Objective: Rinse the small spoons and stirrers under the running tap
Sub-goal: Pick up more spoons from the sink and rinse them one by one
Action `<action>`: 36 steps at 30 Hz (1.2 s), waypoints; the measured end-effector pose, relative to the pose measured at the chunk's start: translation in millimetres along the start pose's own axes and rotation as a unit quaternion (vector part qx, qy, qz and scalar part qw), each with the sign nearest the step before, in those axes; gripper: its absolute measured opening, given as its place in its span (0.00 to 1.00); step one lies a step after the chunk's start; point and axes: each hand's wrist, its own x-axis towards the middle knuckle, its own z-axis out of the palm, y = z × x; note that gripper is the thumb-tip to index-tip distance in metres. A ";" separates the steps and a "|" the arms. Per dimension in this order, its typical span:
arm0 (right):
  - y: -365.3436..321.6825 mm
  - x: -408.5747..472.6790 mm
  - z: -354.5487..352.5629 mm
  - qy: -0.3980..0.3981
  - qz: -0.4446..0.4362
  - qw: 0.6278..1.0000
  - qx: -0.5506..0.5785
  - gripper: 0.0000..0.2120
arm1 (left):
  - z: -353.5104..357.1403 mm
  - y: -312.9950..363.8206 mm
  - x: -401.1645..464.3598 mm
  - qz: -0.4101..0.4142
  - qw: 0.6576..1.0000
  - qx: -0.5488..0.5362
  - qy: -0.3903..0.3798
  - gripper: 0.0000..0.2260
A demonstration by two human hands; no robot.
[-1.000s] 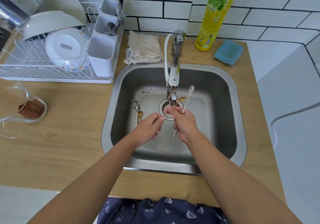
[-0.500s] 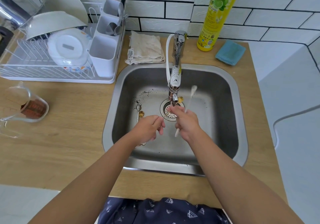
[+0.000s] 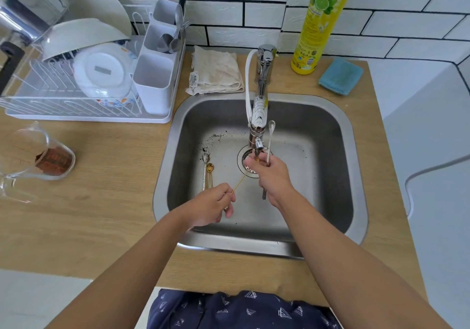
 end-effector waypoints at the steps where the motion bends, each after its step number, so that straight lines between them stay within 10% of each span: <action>1: -1.4 -1.1 1.0 -0.006 -0.006 1.000 -0.006 0.01 | -1.7 -2.1 -0.6 -0.003 1.000 -0.004 0.003 0.09; 17: -11.2 -3.0 -9.3 -0.151 0.034 0.988 -0.015 0.06 | -31.1 -12.6 -4.9 -0.048 0.984 -0.162 -0.050 0.05; 36: -30.7 4.5 -82.0 0.169 0.040 0.969 0.174 0.11 | 24.9 74.2 77.2 -0.002 0.898 -0.423 0.122 0.07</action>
